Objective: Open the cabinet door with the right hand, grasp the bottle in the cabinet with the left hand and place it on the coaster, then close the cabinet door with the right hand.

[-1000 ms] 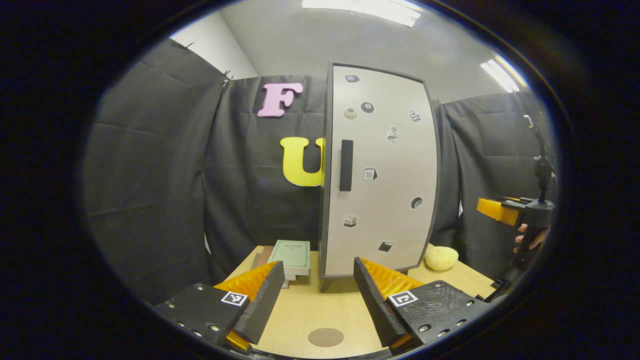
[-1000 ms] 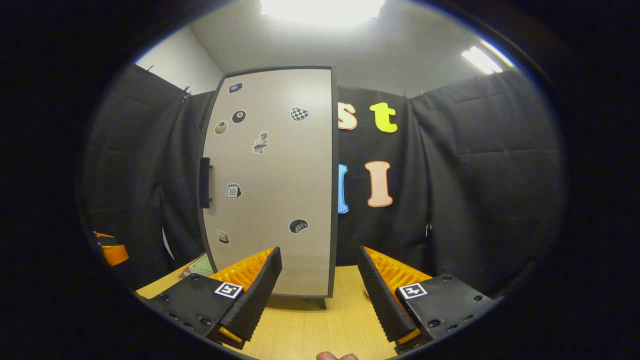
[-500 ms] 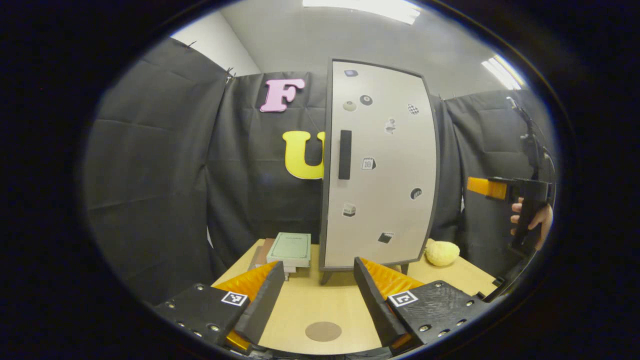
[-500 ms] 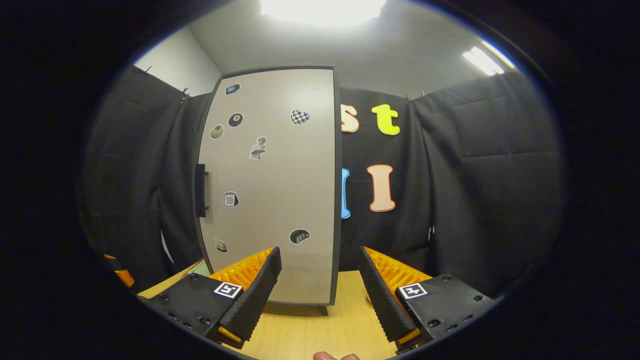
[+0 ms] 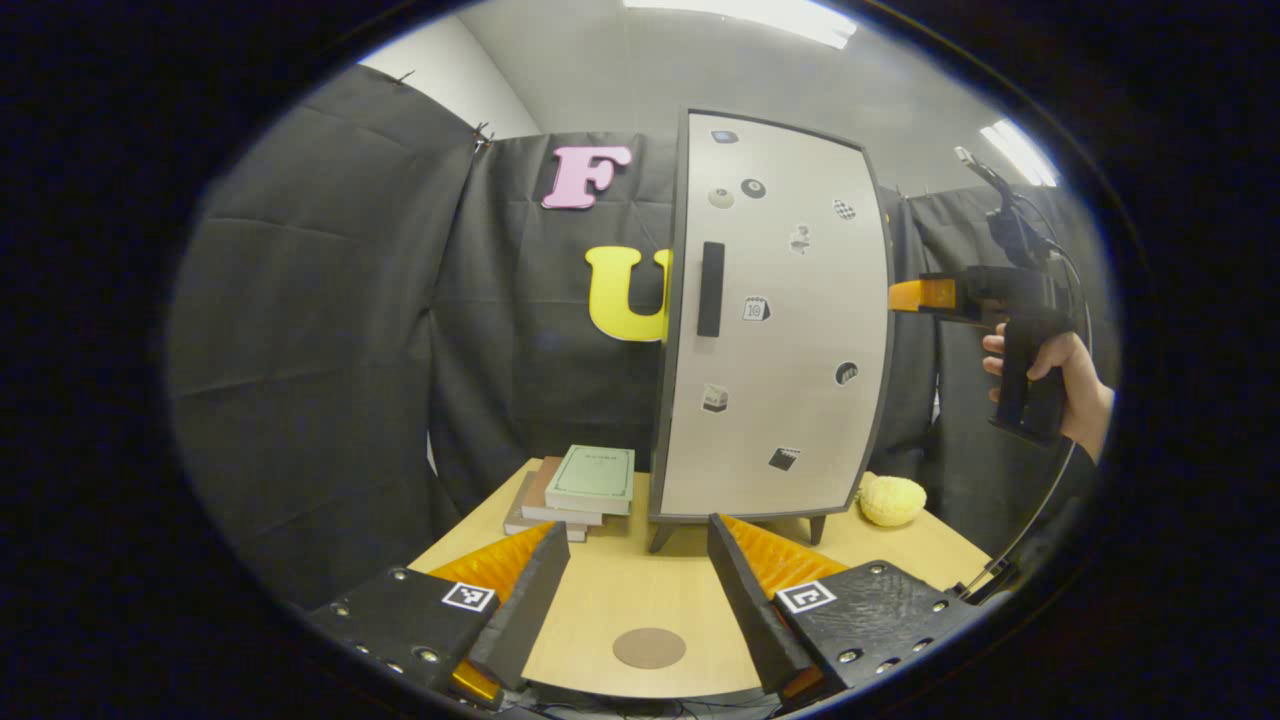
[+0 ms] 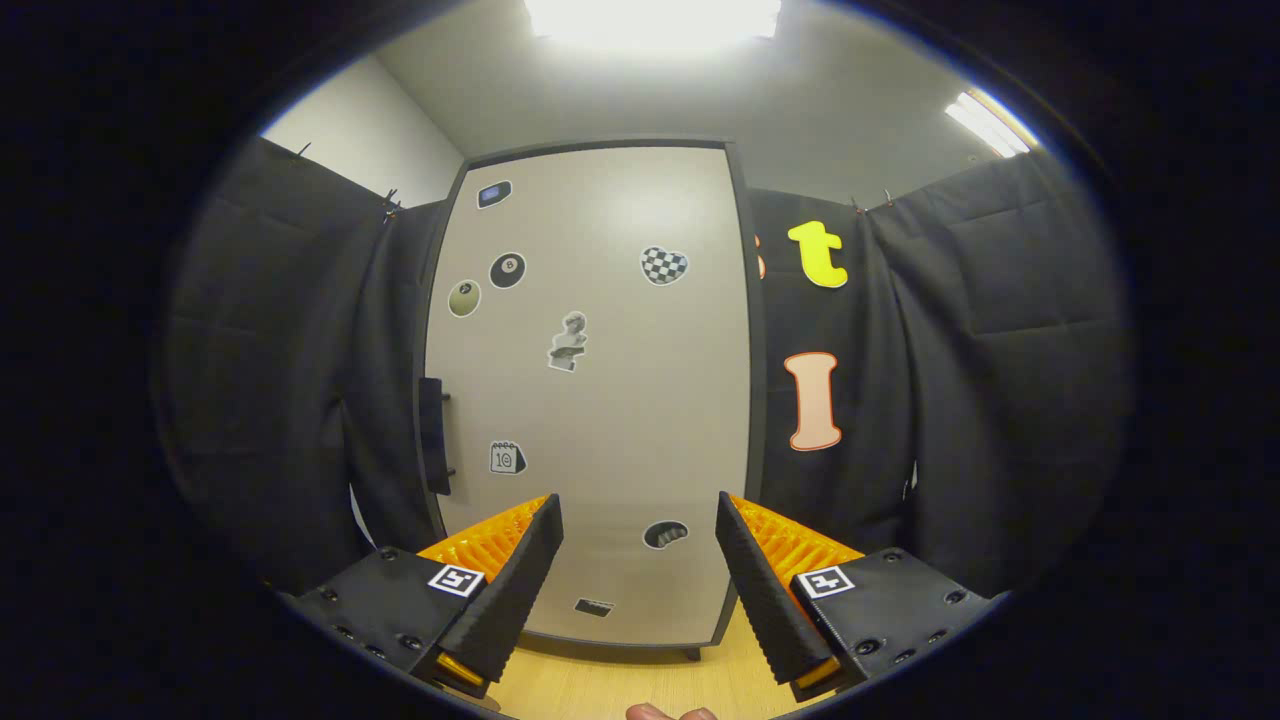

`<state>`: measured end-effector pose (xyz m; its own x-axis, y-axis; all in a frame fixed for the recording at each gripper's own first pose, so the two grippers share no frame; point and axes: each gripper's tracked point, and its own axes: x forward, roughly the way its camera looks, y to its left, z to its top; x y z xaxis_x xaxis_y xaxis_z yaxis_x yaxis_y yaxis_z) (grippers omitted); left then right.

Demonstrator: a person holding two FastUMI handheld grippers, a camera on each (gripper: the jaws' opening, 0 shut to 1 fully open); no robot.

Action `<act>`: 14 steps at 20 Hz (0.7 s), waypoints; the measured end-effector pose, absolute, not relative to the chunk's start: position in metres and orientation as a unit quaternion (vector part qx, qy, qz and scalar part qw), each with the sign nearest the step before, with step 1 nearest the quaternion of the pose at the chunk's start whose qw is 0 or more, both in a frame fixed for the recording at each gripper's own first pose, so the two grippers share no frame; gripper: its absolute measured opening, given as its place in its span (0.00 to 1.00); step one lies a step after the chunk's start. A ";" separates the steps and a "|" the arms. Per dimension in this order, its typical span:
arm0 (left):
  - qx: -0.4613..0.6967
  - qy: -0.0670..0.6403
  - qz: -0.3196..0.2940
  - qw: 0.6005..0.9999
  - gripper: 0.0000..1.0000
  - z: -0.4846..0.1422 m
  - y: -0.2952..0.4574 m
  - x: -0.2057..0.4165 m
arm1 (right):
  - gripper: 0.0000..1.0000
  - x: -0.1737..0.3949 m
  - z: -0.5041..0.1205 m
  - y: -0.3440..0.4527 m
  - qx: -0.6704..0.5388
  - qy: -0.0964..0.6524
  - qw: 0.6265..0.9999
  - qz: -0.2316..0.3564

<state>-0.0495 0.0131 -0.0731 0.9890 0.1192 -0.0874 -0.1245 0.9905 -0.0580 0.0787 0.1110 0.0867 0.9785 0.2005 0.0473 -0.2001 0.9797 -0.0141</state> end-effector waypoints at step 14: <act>-0.048 0.055 0.135 0.988 0.84 -0.096 0.084 -0.071 | 0.98 0.126 0.138 0.275 0.023 -0.060 0.978 0.197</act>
